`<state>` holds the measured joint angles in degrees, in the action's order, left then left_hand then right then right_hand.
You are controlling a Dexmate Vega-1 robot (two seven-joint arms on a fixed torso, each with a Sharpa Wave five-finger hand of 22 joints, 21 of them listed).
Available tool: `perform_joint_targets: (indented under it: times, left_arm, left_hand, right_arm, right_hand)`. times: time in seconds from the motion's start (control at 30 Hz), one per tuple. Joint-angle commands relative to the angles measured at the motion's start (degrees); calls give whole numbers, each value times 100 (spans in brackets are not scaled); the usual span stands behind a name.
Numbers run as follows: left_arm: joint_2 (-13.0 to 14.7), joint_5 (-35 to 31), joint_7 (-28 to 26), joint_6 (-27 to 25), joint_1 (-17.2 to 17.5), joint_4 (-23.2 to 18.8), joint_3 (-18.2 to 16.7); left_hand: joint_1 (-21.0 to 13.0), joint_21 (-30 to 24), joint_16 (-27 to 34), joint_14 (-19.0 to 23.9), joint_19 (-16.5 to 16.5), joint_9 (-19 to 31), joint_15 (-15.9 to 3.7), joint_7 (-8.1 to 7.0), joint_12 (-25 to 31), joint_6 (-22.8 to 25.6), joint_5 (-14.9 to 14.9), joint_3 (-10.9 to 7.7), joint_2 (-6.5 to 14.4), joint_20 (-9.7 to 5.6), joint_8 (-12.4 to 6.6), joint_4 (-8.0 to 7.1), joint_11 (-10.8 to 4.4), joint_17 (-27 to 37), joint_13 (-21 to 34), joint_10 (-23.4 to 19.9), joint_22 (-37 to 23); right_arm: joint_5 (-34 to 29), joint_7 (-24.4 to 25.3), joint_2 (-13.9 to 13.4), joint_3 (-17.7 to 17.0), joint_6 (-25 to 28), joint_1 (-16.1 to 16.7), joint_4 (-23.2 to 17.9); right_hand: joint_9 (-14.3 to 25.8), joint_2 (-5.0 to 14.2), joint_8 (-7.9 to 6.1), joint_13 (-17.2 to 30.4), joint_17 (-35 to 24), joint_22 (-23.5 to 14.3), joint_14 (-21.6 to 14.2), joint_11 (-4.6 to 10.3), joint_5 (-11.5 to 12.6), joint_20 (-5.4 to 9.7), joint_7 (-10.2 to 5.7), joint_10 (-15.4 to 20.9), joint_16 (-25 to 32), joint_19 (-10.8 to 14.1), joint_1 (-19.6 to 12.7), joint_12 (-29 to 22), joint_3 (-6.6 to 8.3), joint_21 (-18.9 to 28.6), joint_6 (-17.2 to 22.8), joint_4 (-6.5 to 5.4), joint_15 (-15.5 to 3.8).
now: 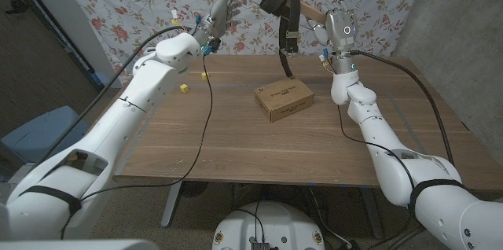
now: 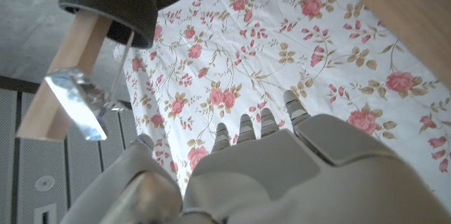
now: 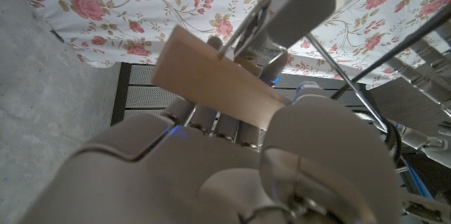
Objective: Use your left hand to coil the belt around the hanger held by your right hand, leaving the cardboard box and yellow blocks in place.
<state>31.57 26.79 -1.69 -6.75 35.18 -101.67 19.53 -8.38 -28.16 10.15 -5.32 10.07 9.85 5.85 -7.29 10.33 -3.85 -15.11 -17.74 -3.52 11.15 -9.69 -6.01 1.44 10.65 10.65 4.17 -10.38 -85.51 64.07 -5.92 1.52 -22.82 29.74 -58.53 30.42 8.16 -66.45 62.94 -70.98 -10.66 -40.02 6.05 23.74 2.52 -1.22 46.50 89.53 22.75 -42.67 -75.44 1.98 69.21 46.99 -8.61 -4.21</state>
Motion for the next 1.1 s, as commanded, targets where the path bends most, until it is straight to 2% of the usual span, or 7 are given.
perform_joint_targets:
  times: [0.03, 0.43, 0.7, 0.93, 1.1]
  left_arm:
    - [-49, -861, -1526, 1816, 841, -200, -176]
    - [194, -1241, -2154, 2674, 1190, -222, -215]
    - [308, -1297, -2184, 3299, 1219, 17, -167]
    - [491, -1293, -2107, 3515, 1228, 103, -136]
    - [606, -1221, -1970, 3674, 1200, 202, -108]
  left_hand:
    - [-10, 18, 24, -31, 47, 8, -33, -27, 46, -40, -56, 47, 33, -45, -18, 10, 0, -7, 15, 33, -20]
    - [-31, 38, 44, -17, 14, 5, -43, -74, 76, 25, -71, 64, 27, -83, -61, 32, -1, -15, 10, 3, -17]
    - [-67, 23, 84, 77, -160, 3, -98, -104, 137, 206, -91, 94, 10, -131, -121, 69, -60, -24, 4, -135, -15]
    - [-91, 16, 84, 85, -240, 2, -143, -125, 144, 214, -101, 100, 15, -178, -113, 88, -49, -28, 2, -156, -14]
    - [-111, 7, 83, 91, -304, 2, -151, -122, 137, 221, -107, 101, 21, -183, -109, 101, -45, -31, 0, -141, -14]
  right_arm:
    - [77, -7, -131, 276, 378, -203, 371]
    - [243, -7, -242, 545, 771, -285, 617]
    - [448, -7, -365, 746, 1024, -278, 712]
    - [771, -7, -616, 1090, 1296, -107, 523]
    - [1143, -135, -887, 1472, 1604, 126, 94]
  right_hand:
    - [1, 183, 30, 41, -22, -2, -54, 9, 28, 815, -2, 31, -4, 44, -170, -26, -31, -8, 80, -15, -784]
    - [20, 185, 59, 49, -23, 0, -75, 1, 37, 813, -9, 47, -4, 79, -187, 10, -57, -42, 96, -25, -784]
    - [27, 176, 85, 4, -21, 8, -96, -2, 41, 821, -34, 51, -6, 104, -186, 63, -81, -73, 89, -33, -786]
    - [15, 177, 139, -96, -18, 24, -84, -12, 58, 822, -30, 57, -17, 134, -170, 157, -117, -148, 80, -52, -785]
    - [43, 186, 157, -123, -18, 23, -86, -10, 75, 823, -37, 65, -20, 157, -167, 195, -138, -198, 81, -56, -787]
